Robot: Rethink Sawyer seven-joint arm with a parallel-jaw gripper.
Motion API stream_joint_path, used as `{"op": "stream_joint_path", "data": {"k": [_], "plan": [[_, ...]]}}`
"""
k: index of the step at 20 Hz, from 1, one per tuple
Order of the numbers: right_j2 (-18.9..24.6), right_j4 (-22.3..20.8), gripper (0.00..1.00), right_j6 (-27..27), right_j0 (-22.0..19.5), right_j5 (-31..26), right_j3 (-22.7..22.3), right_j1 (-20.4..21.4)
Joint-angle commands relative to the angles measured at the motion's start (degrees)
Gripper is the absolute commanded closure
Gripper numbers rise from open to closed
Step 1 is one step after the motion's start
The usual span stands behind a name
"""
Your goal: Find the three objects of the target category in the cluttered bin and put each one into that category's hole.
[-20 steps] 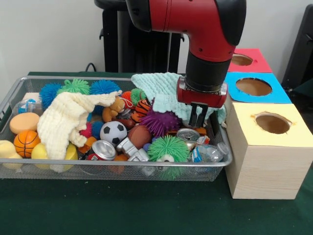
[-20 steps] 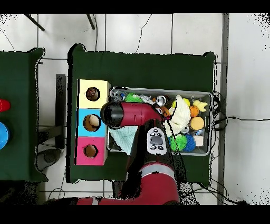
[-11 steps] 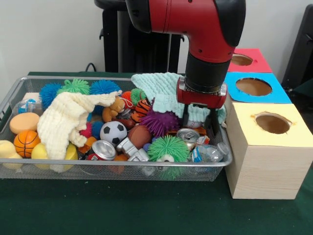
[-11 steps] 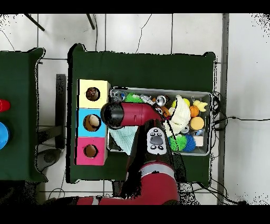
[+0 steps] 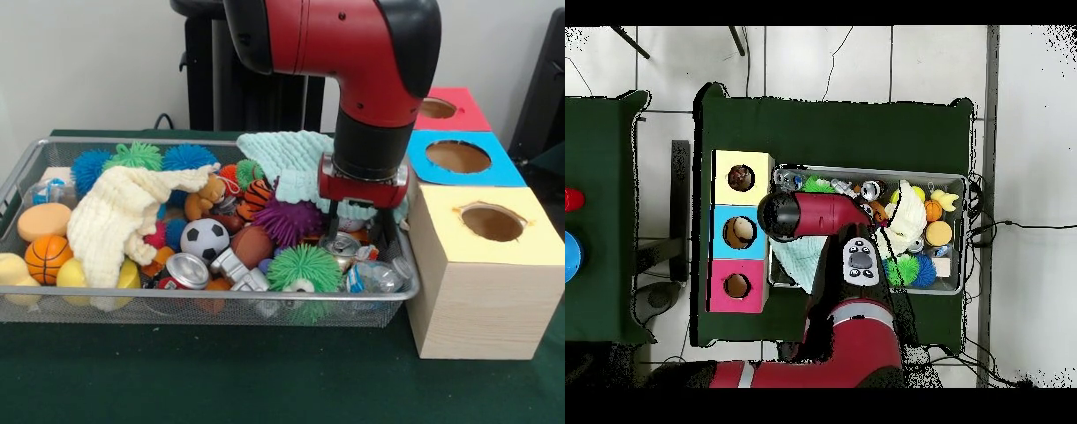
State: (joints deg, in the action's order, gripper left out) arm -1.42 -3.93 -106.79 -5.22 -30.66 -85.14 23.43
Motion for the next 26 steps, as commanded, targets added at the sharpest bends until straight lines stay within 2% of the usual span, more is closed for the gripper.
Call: {"op": "stream_joint_path", "data": {"k": [1,5,12,20,26], "plan": [[1.2,0.4,0.00,-6.3,0.2,0.1,9.8,-6.5],[2.0,0.8,0.00,-5.5,0.0,-2.3,12.3,-7.3],[2.2,2.5,0.00,-9.2,2.0,-3.7,15.6,-9.2],[4.1,3.6,0.00,-9.0,1.2,-3.2,14.0,-8.4],[3.5,5.2,0.00,-10.6,2.3,-7.5,12.1,-4.5]]}}
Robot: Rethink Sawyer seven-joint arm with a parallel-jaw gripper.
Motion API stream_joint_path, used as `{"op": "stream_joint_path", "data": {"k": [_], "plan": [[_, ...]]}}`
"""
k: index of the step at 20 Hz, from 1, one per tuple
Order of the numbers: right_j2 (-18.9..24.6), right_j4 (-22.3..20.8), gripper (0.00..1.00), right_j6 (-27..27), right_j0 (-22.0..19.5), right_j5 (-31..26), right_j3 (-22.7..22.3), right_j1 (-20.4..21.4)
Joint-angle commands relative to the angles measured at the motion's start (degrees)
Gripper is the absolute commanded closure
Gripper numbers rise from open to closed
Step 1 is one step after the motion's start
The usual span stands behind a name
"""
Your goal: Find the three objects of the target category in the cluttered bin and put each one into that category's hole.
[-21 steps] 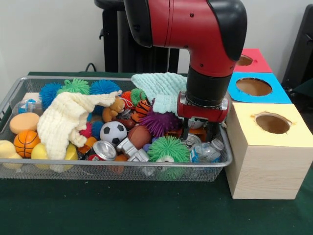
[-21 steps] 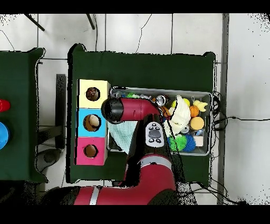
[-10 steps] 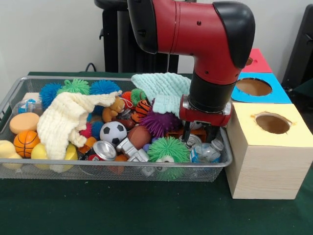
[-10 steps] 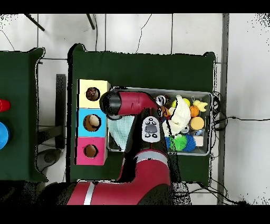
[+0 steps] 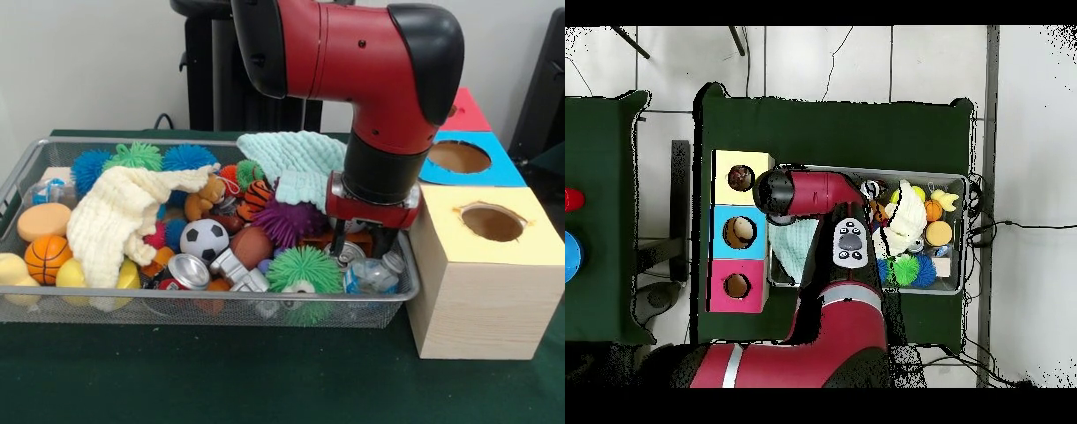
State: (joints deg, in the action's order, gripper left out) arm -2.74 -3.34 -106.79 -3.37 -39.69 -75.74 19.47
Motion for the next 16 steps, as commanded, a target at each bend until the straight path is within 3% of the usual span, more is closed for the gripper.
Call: {"op": "stream_joint_path", "data": {"k": [1,6,16], "plan": [[4.8,4.8,0.00,-10.8,0.6,1.3,2.7,-0.4],[4.5,4.9,0.00,-9.4,-0.1,0.2,0.4,1.6],[6.0,3.6,0.00,0.5,-7.7,-5.5,-9.6,12.2]]}}
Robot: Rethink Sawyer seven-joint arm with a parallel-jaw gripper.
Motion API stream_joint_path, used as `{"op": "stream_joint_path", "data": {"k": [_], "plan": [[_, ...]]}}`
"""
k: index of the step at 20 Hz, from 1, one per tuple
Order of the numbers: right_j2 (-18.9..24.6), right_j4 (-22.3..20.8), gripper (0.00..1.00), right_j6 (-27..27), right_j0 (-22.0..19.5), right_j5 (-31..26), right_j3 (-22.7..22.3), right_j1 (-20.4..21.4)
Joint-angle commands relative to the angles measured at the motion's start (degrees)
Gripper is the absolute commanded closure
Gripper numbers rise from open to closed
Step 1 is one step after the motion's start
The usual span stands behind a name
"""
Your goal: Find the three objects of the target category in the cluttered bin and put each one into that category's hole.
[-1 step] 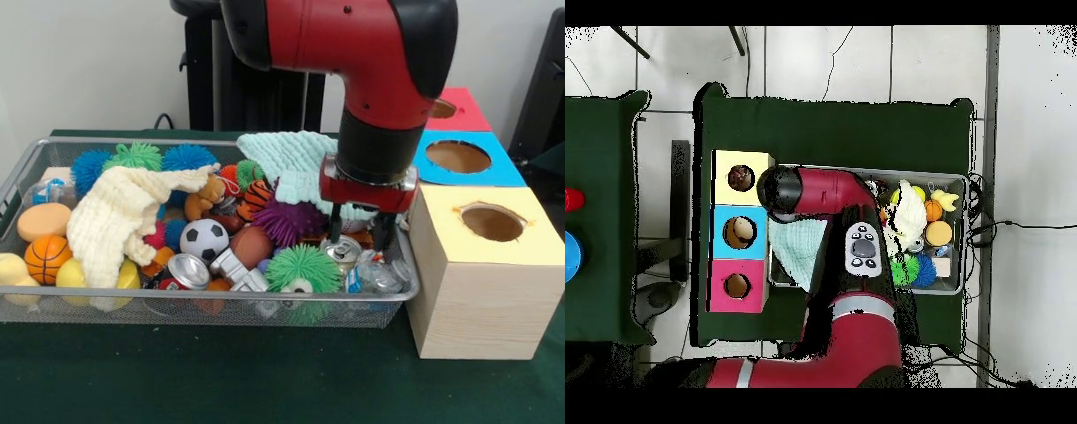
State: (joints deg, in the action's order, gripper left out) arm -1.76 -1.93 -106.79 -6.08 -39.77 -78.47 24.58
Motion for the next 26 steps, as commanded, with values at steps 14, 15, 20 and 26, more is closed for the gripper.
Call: {"op": "stream_joint_path", "data": {"k": [14,15,20,26], "plan": [[4.3,1.1,0.00,-6.6,-1.1,-0.6,-1.5,1.2],[3.9,1.0,0.00,-7.2,-0.6,0.0,-1.3,0.7],[2.9,1.2,0.00,-9.2,0.9,2.6,0.6,-2.2],[2.1,1.9,0.00,-9.7,1.6,1.8,3.0,-3.9]]}}
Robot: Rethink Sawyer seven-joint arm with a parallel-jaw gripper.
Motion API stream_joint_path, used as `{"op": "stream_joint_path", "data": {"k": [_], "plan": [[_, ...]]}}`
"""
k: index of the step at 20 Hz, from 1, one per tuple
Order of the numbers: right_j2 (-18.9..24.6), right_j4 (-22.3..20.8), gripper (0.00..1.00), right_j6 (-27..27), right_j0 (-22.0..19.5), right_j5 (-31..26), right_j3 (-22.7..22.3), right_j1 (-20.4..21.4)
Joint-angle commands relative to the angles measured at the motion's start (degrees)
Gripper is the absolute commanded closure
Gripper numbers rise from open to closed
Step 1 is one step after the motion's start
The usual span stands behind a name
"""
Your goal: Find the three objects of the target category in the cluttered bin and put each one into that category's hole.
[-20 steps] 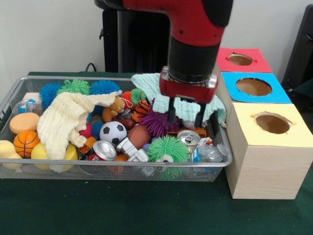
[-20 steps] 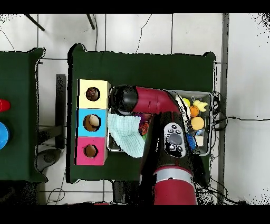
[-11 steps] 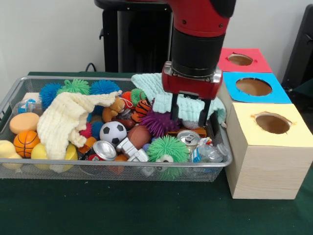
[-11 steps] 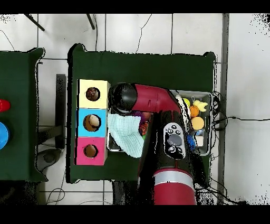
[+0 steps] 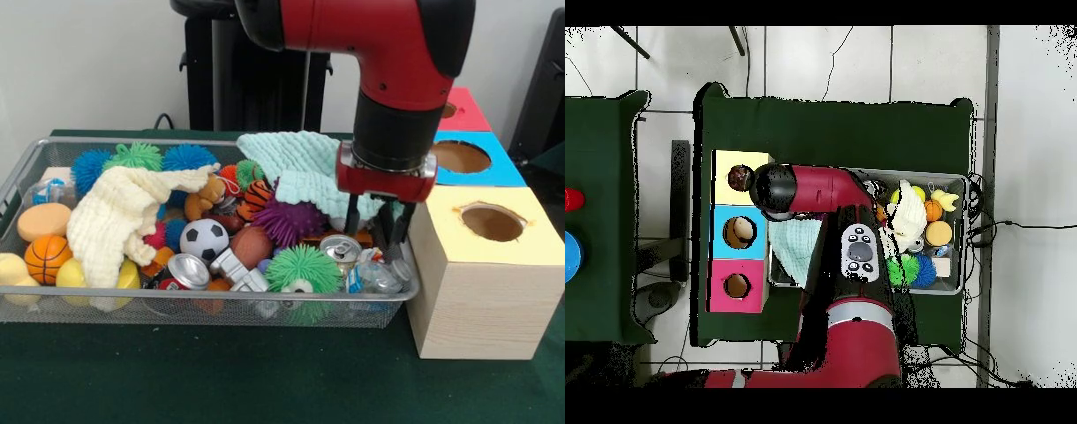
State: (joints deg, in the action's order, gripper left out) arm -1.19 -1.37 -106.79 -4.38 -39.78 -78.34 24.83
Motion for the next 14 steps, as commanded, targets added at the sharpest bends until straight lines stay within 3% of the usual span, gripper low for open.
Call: {"op": "stream_joint_path", "data": {"k": [1,14], "plan": [[1.4,1.4,0.00,-9.6,0.0,1.5,3.4,-4.4],[1.1,2.5,0.00,-9.9,0.0,-0.2,7.2,-6.5]]}}
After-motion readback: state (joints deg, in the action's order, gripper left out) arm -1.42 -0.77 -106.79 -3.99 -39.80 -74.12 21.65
